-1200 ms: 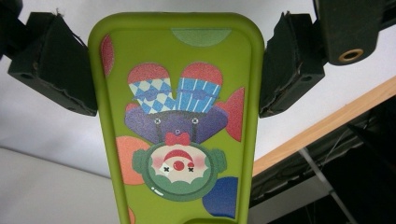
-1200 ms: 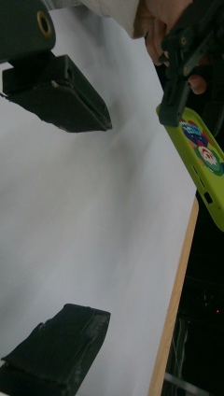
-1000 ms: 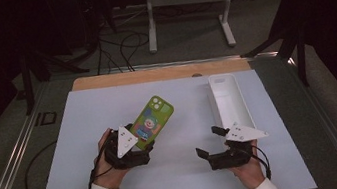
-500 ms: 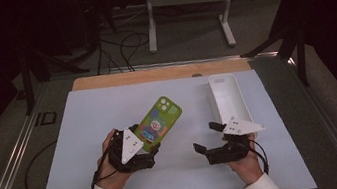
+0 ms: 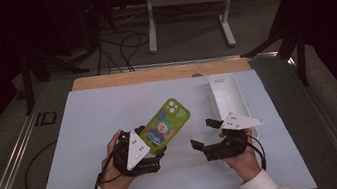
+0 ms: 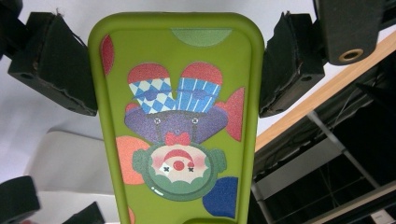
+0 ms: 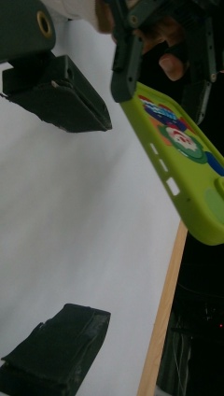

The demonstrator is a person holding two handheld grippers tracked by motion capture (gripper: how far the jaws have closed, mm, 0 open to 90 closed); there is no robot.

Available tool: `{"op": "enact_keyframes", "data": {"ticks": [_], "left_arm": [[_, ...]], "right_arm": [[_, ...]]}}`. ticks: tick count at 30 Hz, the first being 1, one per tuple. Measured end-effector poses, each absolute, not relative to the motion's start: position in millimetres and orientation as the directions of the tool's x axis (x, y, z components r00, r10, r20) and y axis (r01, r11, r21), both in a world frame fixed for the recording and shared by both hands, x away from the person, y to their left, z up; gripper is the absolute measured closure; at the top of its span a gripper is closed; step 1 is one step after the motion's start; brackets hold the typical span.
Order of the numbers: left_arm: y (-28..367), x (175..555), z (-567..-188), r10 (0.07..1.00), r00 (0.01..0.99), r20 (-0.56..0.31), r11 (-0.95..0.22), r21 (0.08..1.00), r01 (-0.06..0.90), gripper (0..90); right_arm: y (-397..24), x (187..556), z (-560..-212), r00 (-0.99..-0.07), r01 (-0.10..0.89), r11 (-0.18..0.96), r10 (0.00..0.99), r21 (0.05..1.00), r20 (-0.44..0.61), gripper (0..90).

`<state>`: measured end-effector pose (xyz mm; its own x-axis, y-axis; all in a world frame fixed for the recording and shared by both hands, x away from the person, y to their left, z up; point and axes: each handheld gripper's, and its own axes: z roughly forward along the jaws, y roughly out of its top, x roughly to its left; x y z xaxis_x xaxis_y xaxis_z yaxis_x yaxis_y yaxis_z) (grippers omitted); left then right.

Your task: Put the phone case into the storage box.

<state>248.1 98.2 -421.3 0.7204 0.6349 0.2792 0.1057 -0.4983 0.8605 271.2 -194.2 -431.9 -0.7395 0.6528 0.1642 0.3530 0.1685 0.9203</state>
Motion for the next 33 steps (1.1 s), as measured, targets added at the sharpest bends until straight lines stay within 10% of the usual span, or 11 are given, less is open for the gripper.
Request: {"op": "enact_keyframes", "data": {"ticks": [33], "left_arm": [[75.4,237.5,-431.0,0.559,0.763,0.323,-0.533,0.846,0.033,16.0]], "right_arm": [[-182.3,279.8,-419.1,-0.758,0.417,0.104,0.588,0.903,0.282,13.8]]}}
